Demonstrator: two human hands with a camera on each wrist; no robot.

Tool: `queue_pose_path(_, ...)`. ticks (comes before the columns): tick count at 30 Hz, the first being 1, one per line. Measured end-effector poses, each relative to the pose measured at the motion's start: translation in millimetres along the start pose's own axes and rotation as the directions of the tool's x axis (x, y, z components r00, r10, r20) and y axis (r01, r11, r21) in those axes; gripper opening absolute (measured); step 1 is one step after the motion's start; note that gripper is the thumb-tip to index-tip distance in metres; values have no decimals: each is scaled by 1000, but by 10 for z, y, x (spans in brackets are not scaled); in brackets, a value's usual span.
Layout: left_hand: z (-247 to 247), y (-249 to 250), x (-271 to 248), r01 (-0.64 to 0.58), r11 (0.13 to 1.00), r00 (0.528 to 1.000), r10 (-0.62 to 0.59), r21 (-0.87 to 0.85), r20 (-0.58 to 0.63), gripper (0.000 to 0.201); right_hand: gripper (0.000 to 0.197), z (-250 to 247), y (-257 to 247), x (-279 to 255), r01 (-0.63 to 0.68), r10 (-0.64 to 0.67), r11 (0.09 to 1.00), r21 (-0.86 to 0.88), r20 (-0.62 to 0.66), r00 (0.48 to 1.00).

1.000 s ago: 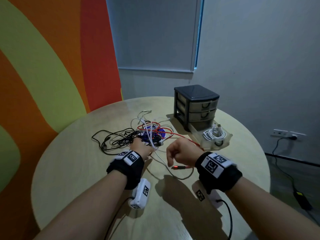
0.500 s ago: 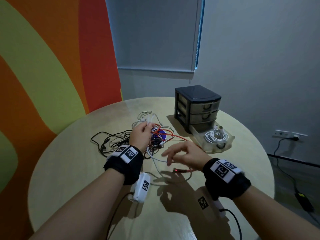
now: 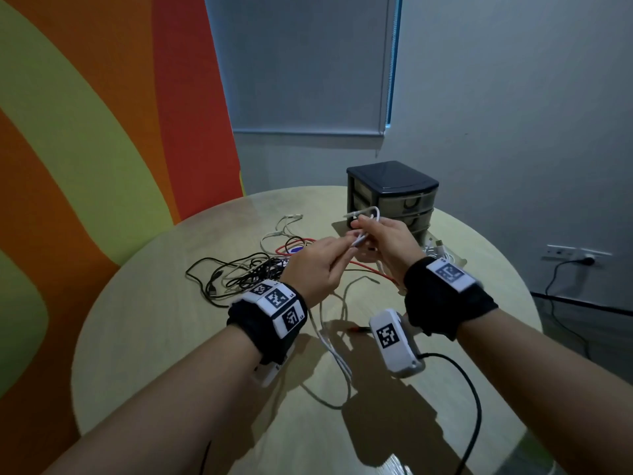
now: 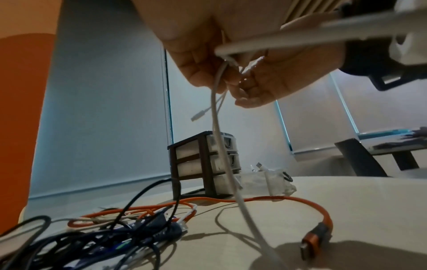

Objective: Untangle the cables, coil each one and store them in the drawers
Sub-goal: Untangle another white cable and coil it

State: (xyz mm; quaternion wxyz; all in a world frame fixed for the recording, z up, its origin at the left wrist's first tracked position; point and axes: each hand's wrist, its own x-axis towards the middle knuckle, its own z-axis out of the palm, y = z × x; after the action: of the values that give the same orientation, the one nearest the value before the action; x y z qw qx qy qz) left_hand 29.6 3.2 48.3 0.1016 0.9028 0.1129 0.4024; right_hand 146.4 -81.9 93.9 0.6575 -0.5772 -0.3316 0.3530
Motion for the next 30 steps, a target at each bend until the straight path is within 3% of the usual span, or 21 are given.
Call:
queue_pose_path(4,-100,-3,74,-12,1000,995,15,28,-103,34,24,-23,-76,32,-42,41,999,-26,-33,999)
queue_pose_path(7,-198,-95,200,53,997,976,-41,51,-213,32,25,-30,-161,17,-81,88,979,-188,29,996)
queue_pose_path(11,-277,-151,369,126,955,991,-110,267,-76,45,26,4,-281,-31,-70,131,905,-420,116,985)
queue_pose_path(13,-264,-164,416,189,912,979,-202,363,-3,37,26,4,-310,-36,-47,120,871,-489,118,986)
queue_pose_path(16,-222,-199,417,242,929,957,-277,279,90,26,28,-46,-318,-19,40,20,770,-636,88,996)
queue_pose_path(20,-155,-206,297,194,965,981,-192,176,-25,35,26,-165,-243,4,97,-71,675,-731,66,995)
queue_pose_path(23,-140,-238,179,284,932,958,-283,227,-37,36,25,-251,-160,-2,101,-72,639,-763,72,995)
queue_pose_path(27,-101,-251,8,296,910,950,-312,291,7,38,26,-326,-61,40,149,-129,467,-872,99,987)
queue_pose_path(28,-89,-240,-34,288,920,954,-299,267,2,38,24,-345,-40,50,164,-164,459,-873,98,981)
queue_pose_path(30,-74,-230,-104,245,950,969,-241,193,-45,34,19,-375,-7,33,170,-208,542,-823,65,976)
